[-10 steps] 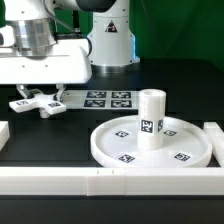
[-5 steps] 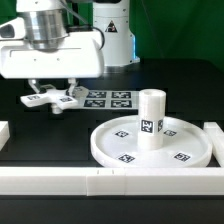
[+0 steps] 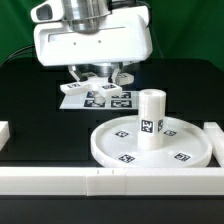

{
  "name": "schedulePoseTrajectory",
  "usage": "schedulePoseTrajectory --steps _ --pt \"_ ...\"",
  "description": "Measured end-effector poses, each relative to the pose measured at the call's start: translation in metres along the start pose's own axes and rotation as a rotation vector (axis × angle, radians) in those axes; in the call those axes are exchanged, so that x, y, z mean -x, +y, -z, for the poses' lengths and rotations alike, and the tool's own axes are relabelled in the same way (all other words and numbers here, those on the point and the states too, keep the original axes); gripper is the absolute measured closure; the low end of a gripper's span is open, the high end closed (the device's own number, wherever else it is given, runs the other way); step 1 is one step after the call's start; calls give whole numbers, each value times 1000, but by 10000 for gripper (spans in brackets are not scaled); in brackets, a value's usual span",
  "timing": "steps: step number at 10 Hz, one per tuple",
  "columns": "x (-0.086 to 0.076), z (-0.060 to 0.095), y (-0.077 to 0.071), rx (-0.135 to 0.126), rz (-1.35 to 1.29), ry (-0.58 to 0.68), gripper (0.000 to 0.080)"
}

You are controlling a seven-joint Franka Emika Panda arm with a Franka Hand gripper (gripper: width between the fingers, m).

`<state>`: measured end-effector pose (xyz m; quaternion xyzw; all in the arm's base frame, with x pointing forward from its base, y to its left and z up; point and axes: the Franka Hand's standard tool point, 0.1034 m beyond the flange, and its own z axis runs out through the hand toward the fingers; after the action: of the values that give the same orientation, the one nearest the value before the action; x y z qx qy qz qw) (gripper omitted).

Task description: Assemble round table

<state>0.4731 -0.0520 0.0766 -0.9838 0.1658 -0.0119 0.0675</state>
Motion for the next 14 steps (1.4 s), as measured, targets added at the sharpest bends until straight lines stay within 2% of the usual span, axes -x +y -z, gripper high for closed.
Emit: schedulePoseTrajectory --steps 2,3,4,5,7,8,9,10,11,12,13,14 --pt "1 -1 0 1 0 -3 351" --pt "3 1 -5 -3 -6 -19 351" --pt "-2 16 -24 -22 0 -42 351" --pt "-17 34 -45 -42 23 -28 351" --pt "-34 54 -80 -61 0 -5 351" --pt "-33 51 -78 -61 3 -5 351" --pt "-31 49 -75 -59 -1 -10 351" --pt "-30 50 -79 -43 19 -8 351" --pt "-27 51 -93 -6 99 -5 351" --pt "-31 52 -106 19 178 -14 351" --pt "-35 46 -111 25 237 -42 351" --pt "-38 40 -109 25 262 -77 351"
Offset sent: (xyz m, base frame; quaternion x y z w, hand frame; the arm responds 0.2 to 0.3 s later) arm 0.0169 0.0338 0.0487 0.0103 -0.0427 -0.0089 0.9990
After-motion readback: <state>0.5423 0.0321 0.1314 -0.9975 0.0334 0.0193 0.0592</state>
